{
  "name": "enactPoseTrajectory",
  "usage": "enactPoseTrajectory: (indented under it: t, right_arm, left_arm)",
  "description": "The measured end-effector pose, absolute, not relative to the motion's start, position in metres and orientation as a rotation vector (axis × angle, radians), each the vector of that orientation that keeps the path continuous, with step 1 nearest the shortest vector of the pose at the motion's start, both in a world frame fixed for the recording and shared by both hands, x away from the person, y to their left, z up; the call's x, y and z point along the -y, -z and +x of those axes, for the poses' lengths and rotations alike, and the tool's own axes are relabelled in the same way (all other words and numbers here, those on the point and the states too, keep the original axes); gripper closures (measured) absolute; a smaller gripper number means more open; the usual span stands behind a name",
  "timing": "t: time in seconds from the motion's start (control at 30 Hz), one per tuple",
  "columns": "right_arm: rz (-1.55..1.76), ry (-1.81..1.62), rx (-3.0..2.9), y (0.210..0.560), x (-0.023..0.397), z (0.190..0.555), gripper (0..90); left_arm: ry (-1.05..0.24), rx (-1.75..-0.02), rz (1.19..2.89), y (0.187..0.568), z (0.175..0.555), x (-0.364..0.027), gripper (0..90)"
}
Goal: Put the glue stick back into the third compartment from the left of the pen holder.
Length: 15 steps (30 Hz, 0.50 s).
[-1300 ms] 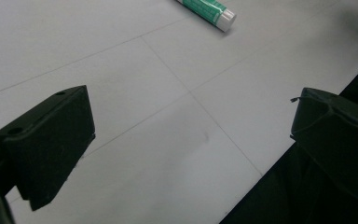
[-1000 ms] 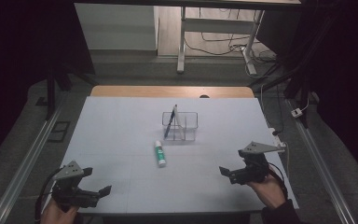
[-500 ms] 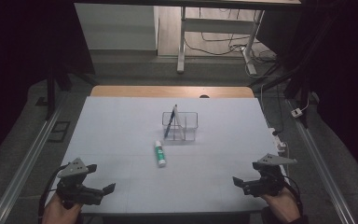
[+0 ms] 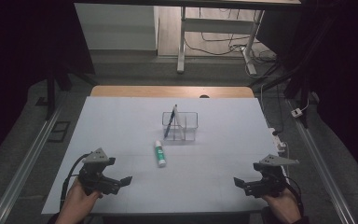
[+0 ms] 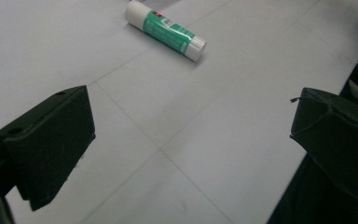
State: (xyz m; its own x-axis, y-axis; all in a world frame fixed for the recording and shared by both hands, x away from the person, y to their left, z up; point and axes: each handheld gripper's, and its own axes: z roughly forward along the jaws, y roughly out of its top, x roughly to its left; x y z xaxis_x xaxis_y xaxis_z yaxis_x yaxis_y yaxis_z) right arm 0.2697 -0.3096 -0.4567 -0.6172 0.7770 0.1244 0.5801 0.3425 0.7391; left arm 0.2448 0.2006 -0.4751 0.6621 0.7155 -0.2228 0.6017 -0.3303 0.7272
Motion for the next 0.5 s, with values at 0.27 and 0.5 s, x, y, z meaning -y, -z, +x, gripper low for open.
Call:
enactPoseTrajectory:
  t: [0.27,0.5]
  right_arm:
    - [1.216,-1.137,-2.369,0.457,0.309,0.270,0.0]
    - [1.215,-1.149,-2.374,0.458,0.309,0.271,0.0]
  left_arm:
    - [-0.172,-0.997,2.079,0.474,0.268,-0.183,0.0]
    - [-0.169,-0.991,2.117,0.476,0.286,-0.168,0.0]
